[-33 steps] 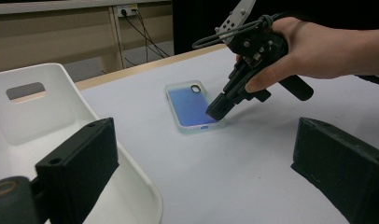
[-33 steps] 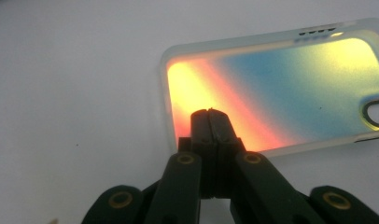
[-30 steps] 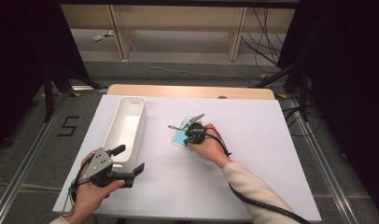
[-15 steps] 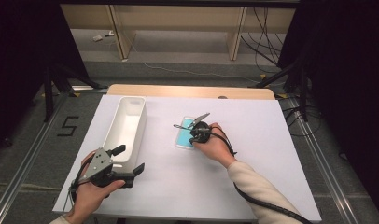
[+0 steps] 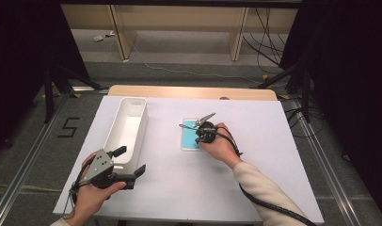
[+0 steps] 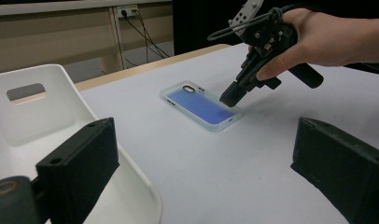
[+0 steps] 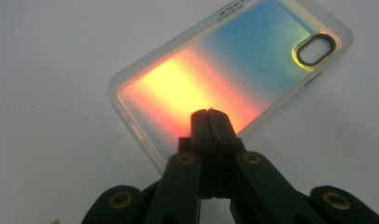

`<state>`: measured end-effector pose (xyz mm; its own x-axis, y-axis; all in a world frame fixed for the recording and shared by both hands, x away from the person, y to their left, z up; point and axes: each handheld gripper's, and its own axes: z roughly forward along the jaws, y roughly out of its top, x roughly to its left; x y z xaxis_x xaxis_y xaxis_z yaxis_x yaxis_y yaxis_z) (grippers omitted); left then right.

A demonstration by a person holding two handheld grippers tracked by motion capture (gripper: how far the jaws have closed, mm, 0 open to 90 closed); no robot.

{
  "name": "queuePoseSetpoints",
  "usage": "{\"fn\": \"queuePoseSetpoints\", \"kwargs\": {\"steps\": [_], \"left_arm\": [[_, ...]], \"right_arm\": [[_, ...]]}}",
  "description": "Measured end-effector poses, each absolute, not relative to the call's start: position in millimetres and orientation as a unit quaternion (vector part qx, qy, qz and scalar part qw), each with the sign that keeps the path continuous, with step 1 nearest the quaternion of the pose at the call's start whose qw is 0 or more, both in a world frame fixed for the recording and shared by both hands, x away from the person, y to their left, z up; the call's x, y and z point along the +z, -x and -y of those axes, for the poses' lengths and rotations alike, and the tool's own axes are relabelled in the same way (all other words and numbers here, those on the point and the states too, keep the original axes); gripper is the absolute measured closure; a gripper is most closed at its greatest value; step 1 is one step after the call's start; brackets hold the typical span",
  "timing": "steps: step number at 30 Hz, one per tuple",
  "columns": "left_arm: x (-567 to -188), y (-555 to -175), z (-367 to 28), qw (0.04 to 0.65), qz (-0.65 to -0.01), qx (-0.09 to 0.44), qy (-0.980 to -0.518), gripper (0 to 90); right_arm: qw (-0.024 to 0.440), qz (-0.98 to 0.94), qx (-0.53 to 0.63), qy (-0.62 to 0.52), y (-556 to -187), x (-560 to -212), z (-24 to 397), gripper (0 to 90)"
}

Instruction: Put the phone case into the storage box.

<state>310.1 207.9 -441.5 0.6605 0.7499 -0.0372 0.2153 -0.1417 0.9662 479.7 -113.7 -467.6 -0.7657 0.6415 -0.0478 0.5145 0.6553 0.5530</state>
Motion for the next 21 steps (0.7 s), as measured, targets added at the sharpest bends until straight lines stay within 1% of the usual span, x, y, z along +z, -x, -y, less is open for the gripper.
{"fn": "queuePoseSetpoints", "kwargs": {"steps": [21], "left_arm": [[-441, -310, -208, 0.562, -0.335, 0.239, -0.717, 6.3]], "right_arm": [[0.127, -0.898, 0.256, -0.336, -486, -465, 126, 90.0]]}}
